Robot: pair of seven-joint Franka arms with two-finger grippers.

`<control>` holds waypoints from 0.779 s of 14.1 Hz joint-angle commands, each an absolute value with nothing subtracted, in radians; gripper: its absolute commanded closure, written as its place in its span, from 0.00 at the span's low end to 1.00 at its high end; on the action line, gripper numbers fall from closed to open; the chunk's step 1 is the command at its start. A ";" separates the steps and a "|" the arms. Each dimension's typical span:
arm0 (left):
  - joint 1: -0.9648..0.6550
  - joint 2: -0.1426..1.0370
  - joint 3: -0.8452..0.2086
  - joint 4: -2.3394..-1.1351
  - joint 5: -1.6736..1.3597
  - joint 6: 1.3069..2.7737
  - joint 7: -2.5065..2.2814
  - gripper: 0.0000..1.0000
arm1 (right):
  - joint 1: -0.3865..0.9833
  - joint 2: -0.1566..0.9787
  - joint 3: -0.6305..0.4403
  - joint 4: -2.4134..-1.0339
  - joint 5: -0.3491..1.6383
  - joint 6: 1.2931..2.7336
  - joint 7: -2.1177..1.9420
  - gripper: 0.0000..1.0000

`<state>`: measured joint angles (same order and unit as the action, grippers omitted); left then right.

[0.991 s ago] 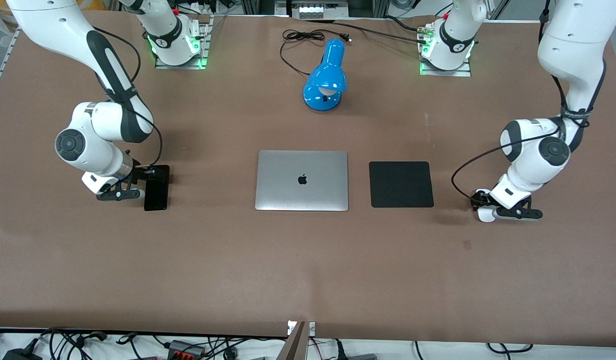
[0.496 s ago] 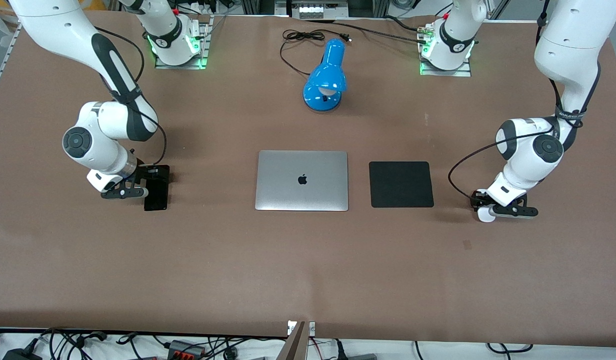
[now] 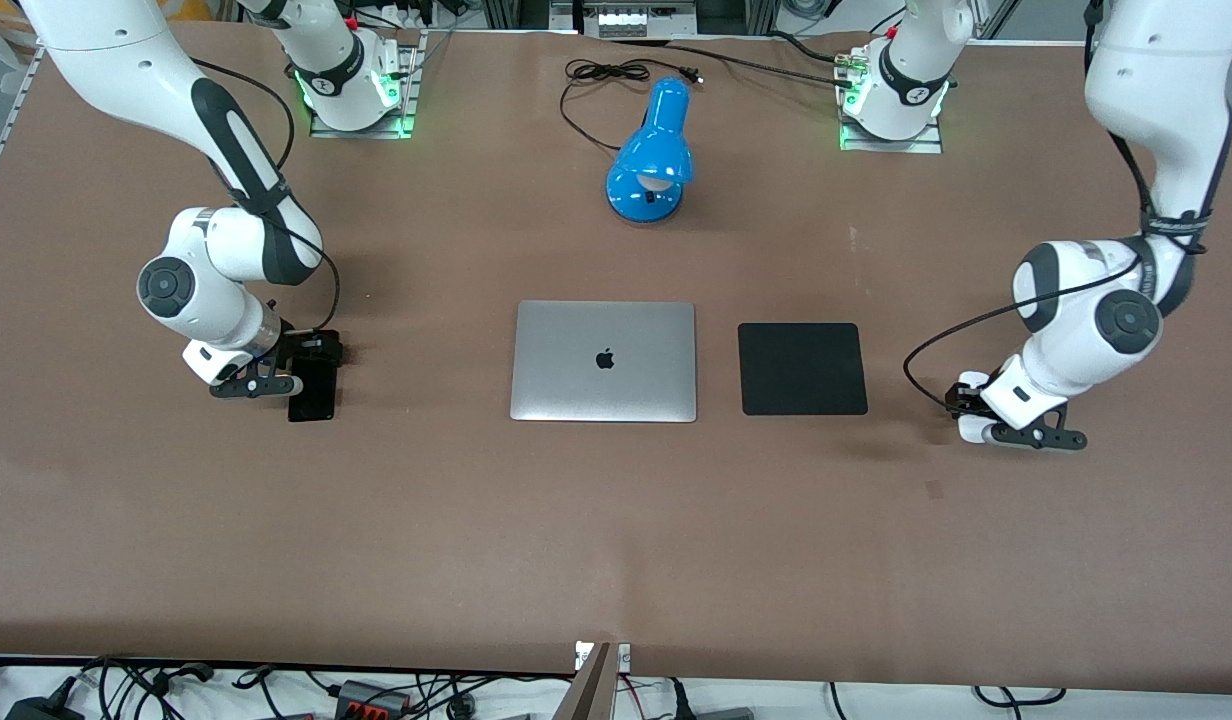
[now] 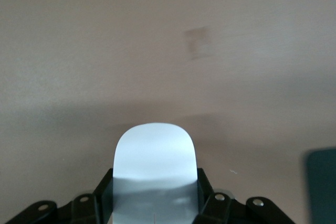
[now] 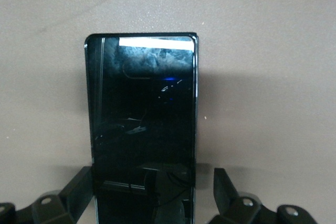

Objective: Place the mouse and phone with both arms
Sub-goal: 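Carry the phone toward the laptop while the left gripper lifts the mouse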

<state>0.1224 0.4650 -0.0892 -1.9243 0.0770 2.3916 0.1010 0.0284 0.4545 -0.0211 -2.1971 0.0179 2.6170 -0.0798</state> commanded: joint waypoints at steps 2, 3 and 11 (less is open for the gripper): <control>0.121 0.422 -0.233 -1.894 0.087 2.227 -0.077 0.63 | 0.032 0.466 -0.020 -2.218 0.015 2.674 -0.074 0.13; 0.120 0.422 -0.279 -1.902 0.090 2.227 -0.121 0.63 | 0.034 0.465 -0.020 -2.218 0.015 2.674 -0.072 0.43; -0.046 0.472 -0.304 -2.015 0.199 2.394 -0.446 0.66 | 0.279 0.457 0.011 -2.001 0.026 2.489 0.282 0.83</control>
